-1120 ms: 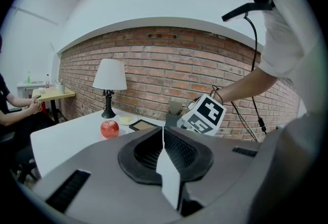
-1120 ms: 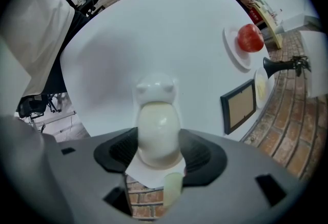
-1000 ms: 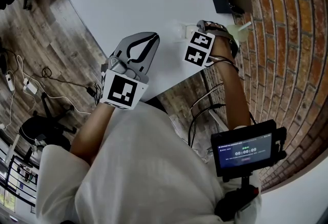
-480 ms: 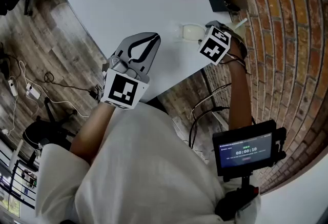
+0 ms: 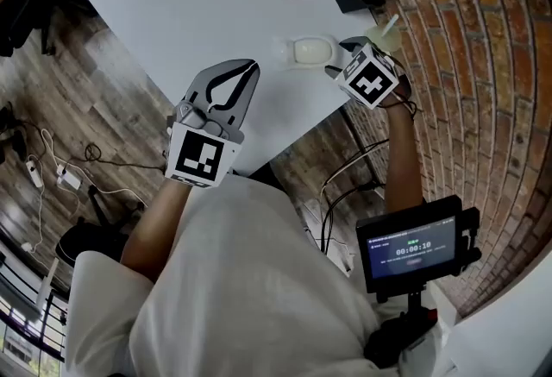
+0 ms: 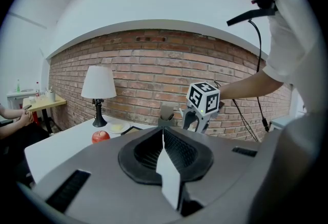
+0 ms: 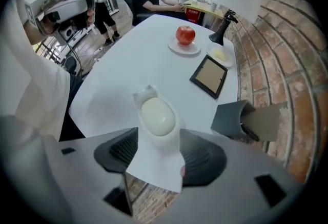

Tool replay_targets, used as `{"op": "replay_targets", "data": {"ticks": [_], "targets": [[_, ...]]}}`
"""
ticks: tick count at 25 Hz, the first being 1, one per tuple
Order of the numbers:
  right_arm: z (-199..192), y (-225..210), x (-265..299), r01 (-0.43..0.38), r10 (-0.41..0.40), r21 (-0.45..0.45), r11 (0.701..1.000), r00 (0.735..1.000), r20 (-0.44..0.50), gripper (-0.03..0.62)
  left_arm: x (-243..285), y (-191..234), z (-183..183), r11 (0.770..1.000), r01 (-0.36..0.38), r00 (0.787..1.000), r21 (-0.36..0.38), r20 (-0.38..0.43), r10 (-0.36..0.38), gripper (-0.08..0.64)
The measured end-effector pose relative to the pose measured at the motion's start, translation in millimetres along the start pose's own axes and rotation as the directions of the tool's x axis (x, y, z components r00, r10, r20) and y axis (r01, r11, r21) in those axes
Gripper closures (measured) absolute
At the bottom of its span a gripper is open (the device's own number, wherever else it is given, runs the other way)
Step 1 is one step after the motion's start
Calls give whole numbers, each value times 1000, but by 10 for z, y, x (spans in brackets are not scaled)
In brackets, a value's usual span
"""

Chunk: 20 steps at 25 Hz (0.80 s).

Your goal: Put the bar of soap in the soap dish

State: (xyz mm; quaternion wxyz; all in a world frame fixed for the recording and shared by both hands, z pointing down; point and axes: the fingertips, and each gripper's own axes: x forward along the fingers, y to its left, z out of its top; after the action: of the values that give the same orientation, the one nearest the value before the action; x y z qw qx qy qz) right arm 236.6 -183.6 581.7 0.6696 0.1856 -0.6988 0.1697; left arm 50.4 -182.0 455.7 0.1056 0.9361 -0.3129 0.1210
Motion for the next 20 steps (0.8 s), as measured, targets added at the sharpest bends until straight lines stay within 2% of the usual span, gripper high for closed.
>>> {"op": "replay_targets", "data": {"ticks": [2, 4, 6, 9, 13, 16, 20], "targets": [[45, 60, -48, -16, 14, 49, 999, 998, 58, 336, -4, -15, 32, 1000, 10, 1000, 4, -1, -10, 546], [43, 87, -135, -5, -8, 102, 995, 991, 132, 336, -2, -101, 114, 1000, 15, 1000, 24, 7, -15, 546], [27, 81, -242, 20, -57, 168, 986, 974, 221, 361, -6, -216, 209, 998, 16, 1000, 54, 14, -17, 546], [-37, 143, -407, 46, -130, 260, 965, 940, 317, 362, -48, -391, 318, 995, 28, 999, 91, 25, -30, 546], [-206, 278, -660, 98, -265, 393, 914, 878, 398, 443, -130, -644, 400, 990, 55, 997, 133, 38, -61, 546], [-243, 323, -806, 81, -329, 487, 869, 831, 449, 448, -111, -754, 487, 981, 80, 995, 179, 41, -89, 546], [-228, 380, -996, 64, -400, 567, 821, 773, 492, 466, -90, -845, 624, 972, 100, 992, 211, 58, -114, 546]]}}
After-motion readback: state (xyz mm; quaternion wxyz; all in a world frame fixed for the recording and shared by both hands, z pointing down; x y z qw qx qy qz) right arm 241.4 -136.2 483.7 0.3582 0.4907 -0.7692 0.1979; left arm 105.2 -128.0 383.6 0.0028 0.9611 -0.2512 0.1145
